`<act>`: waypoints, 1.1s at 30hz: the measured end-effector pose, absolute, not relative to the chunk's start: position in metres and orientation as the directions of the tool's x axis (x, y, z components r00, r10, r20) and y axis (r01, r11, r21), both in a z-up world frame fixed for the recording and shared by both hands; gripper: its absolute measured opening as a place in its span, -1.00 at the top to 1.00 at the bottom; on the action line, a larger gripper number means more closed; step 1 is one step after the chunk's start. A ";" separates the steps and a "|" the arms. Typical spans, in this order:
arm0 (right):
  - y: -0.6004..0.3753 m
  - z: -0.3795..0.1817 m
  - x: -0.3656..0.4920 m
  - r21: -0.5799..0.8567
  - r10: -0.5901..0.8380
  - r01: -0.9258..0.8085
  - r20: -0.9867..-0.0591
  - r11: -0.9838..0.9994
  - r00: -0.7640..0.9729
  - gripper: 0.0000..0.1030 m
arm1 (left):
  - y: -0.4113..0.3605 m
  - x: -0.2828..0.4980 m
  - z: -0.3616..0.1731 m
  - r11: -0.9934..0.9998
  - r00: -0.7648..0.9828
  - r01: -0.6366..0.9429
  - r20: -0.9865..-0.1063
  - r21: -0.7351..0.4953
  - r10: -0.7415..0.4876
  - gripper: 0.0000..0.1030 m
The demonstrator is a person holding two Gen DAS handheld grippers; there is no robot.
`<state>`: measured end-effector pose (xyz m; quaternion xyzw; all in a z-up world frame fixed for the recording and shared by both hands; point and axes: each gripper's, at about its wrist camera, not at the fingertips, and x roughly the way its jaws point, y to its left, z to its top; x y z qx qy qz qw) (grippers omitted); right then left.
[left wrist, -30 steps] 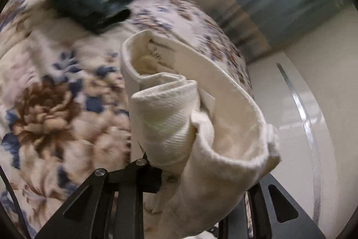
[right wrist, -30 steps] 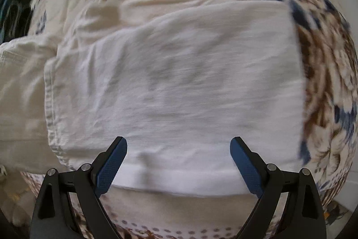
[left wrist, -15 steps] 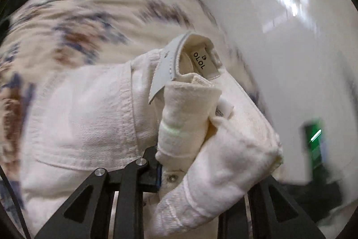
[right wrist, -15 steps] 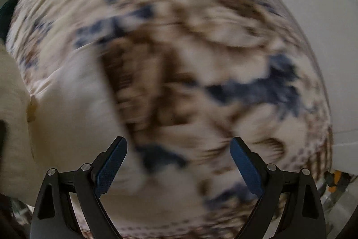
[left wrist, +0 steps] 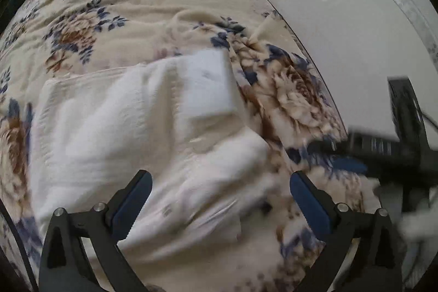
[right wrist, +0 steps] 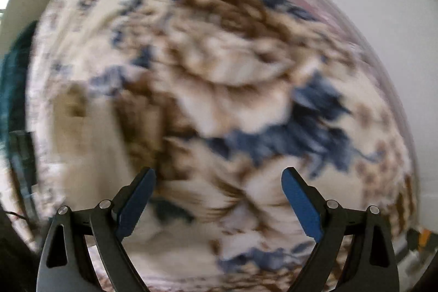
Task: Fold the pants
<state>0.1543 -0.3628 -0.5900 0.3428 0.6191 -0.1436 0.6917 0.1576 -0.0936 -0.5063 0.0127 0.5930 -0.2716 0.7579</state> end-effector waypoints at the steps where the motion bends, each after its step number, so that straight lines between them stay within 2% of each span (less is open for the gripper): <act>1: -0.364 -0.587 0.164 0.332 0.259 0.611 -0.943 0.719 0.209 -0.85 | -0.085 0.157 -0.497 0.855 0.139 0.412 -0.905 -0.316 -0.402 -0.99; 3: -0.359 -0.582 0.182 0.419 0.349 0.575 -0.907 0.703 0.235 -0.85 | -0.067 0.159 -0.483 0.868 0.144 0.373 -0.904 -0.327 -0.403 -0.99; 8: -0.309 -0.590 0.217 0.589 0.560 0.478 -0.798 0.651 0.220 -0.85 | 0.017 0.199 -0.468 0.967 0.298 0.143 -0.923 -0.210 -0.245 -0.99; 10: -0.287 -0.604 0.231 0.557 0.557 0.436 -0.818 0.707 0.143 -0.85 | 0.043 0.220 -0.487 0.988 0.282 0.062 -0.947 -0.142 -0.153 -0.99; 12: -0.273 -0.623 0.234 0.458 0.500 0.443 -0.866 0.771 0.025 -0.80 | 0.057 0.231 -0.506 0.991 0.247 0.022 -0.959 -0.135 -0.136 -0.99; 13: -0.267 -0.629 0.233 0.456 0.502 0.437 -0.865 0.775 0.011 -0.37 | 0.063 0.236 -0.521 0.991 0.216 0.002 -0.968 -0.134 -0.132 -0.99; 14: -0.265 -0.631 0.230 0.430 0.478 0.440 -0.878 0.789 0.001 0.36 | 0.063 0.239 -0.530 0.991 0.194 -0.004 -0.972 -0.135 -0.132 -0.99; 15: -0.264 -0.631 0.224 0.410 0.458 0.449 -0.889 0.794 0.002 0.37 | 0.063 0.240 -0.537 0.992 0.175 -0.003 -0.977 -0.123 -0.121 -0.99; 17: -0.267 -0.618 0.213 0.429 0.461 0.464 -0.886 0.775 0.049 0.57 | 0.060 0.238 -0.547 0.995 0.159 0.015 -0.982 -0.100 -0.101 -0.99; 19: -0.272 -0.596 0.202 0.456 0.469 0.470 -0.878 0.756 0.098 0.64 | 0.057 0.235 -0.552 0.996 0.154 0.035 -0.984 -0.086 -0.090 -0.99; 22: -0.275 -0.566 0.179 0.493 0.499 0.477 -0.858 0.728 0.124 0.68 | 0.054 0.232 -0.552 0.994 0.151 0.033 -0.983 -0.102 -0.106 -0.99; 25: -0.279 -0.562 0.162 0.490 0.512 0.492 -0.853 0.719 0.101 0.69 | 0.051 0.232 -0.554 0.992 0.138 0.051 -0.983 -0.114 -0.120 -0.99; 30: -0.288 -0.609 0.147 0.411 0.474 0.545 -0.880 0.731 0.027 0.66 | 0.039 0.229 -0.557 0.987 0.116 0.130 -0.987 -0.099 -0.114 -1.00; 31: -0.283 -0.625 0.155 0.389 0.468 0.525 -0.884 0.757 -0.019 0.51 | 0.038 0.230 -0.557 0.986 0.108 0.137 -0.988 -0.092 -0.107 -1.00; 32: -0.284 -0.635 0.159 0.367 0.459 0.526 -0.887 0.767 -0.050 0.17 | 0.039 0.231 -0.556 0.986 0.097 0.134 -0.989 -0.098 -0.112 -0.99; 33: -0.287 -0.640 0.162 0.355 0.456 0.531 -0.888 0.769 -0.066 0.01 | 0.041 0.233 -0.552 0.986 0.089 0.125 -0.989 -0.109 -0.120 -0.99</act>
